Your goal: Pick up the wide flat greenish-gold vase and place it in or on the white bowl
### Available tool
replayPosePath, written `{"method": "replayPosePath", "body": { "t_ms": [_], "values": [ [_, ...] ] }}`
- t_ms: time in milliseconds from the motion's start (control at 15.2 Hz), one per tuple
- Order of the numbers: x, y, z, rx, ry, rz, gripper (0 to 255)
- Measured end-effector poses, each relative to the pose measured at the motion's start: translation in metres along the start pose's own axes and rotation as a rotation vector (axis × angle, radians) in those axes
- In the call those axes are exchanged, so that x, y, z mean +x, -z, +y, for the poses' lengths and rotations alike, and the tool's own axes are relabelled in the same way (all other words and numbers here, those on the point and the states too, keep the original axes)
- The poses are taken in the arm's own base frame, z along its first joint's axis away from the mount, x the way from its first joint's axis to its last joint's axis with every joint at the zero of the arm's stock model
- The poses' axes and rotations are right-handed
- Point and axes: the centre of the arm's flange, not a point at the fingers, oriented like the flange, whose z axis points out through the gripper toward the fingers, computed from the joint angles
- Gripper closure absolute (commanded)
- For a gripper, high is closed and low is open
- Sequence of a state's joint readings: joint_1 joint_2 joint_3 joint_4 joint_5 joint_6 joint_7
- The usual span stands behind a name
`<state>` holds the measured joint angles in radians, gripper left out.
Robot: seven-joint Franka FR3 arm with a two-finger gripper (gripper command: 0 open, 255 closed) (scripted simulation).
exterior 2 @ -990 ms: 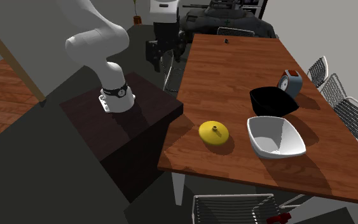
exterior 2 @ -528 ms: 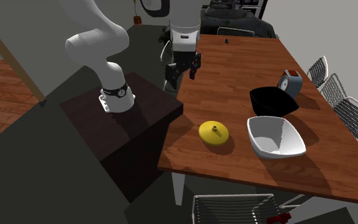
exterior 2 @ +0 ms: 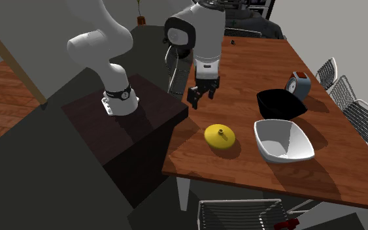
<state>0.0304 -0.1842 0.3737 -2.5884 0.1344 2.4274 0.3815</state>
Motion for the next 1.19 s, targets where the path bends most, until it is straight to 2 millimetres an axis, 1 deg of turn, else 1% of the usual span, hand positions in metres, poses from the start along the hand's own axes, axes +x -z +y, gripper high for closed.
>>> {"method": "replayPosePath", "body": {
  "t_ms": [66,132,330,528,726,858,1188],
  "values": [
    [0.004,-0.011,-0.009,0.001,-0.001,0.005,0],
    [0.008,-0.021,-0.013,0.001,-0.005,0.009,0],
    [0.027,-0.054,-0.032,0.005,-0.013,0.022,0],
    [0.044,-0.087,-0.045,0.007,-0.021,0.035,0],
    [0.062,-0.113,-0.06,0.01,-0.03,0.049,0],
    [0.069,-0.127,-0.066,0.01,-0.032,0.053,0],
    [0.071,-0.156,-0.07,0.01,-0.033,0.055,0]
  ]
}}
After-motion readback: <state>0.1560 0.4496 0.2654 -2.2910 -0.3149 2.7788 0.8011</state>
